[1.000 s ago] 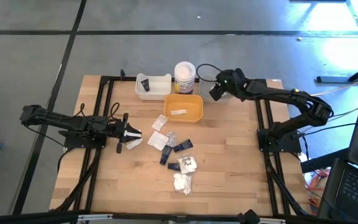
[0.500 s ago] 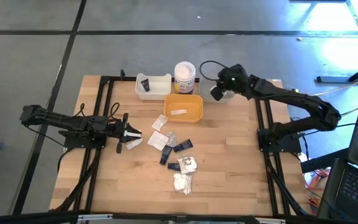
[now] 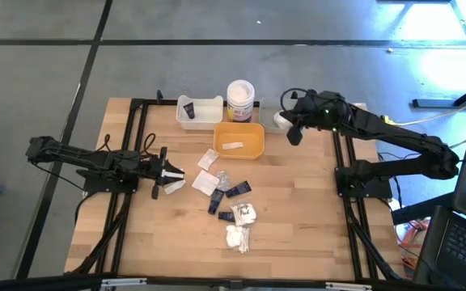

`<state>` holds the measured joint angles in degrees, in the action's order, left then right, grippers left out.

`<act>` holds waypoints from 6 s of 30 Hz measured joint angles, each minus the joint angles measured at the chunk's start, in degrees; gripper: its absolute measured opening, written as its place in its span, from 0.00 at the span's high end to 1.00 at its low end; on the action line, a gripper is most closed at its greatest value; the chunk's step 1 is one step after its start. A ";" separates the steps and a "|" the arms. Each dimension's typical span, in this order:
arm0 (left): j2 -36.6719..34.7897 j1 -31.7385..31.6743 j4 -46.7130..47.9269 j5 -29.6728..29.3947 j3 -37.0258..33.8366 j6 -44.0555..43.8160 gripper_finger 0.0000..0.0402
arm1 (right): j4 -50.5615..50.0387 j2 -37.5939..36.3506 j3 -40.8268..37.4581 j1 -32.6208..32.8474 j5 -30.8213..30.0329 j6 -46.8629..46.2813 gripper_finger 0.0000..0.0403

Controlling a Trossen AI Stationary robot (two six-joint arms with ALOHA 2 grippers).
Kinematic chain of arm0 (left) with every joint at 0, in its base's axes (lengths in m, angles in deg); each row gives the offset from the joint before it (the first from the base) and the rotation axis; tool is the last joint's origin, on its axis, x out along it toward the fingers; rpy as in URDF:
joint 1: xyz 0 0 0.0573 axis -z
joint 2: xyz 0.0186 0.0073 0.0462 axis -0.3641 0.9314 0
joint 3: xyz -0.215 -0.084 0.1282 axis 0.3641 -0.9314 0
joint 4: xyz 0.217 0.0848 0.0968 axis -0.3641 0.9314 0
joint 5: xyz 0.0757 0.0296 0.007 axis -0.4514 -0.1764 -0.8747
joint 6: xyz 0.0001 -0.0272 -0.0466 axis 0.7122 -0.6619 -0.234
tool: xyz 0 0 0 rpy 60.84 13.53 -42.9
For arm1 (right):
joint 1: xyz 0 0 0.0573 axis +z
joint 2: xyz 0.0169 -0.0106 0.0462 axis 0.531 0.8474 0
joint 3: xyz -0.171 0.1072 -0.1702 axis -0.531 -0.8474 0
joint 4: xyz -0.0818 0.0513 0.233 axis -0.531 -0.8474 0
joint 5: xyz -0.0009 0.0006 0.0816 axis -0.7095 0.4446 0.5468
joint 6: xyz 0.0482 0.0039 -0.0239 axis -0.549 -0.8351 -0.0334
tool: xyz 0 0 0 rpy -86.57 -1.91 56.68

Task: Pick & Place Travel size toiletries
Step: Put the white bandage into the yellow bin

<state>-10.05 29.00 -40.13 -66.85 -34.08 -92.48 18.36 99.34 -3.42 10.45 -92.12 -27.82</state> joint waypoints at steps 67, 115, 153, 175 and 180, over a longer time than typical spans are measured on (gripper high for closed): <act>-0.04 0.01 -4.61 0.00 0.00 -1.94 0.76 | -15.44 -3.50 -3.34 67.54 -30.78 -28.45 0.98; 22.98 10.47 -14.60 -8.36 9.57 -3.24 0.48 | -14.93 0.41 -3.34 68.56 -31.39 -27.71 0.99; 41.62 25.21 -1.68 -18.17 11.96 -23.70 0.48 | -19.60 -8.42 -3.34 62.26 -33.09 -22.04 0.99; 41.59 17.77 23.77 -22.44 27.32 -15.75 0.48 | -19.21 -9.45 -3.32 61.94 -32.02 -16.79 0.74; 42.51 16.23 23.60 -23.32 27.32 -12.45 0.48 | -19.21 -9.45 -3.32 61.94 -32.02 -16.70 0.70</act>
<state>32.46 45.23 -16.53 -90.17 -6.75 -104.94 -0.85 89.89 -6.74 72.39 -124.14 -44.52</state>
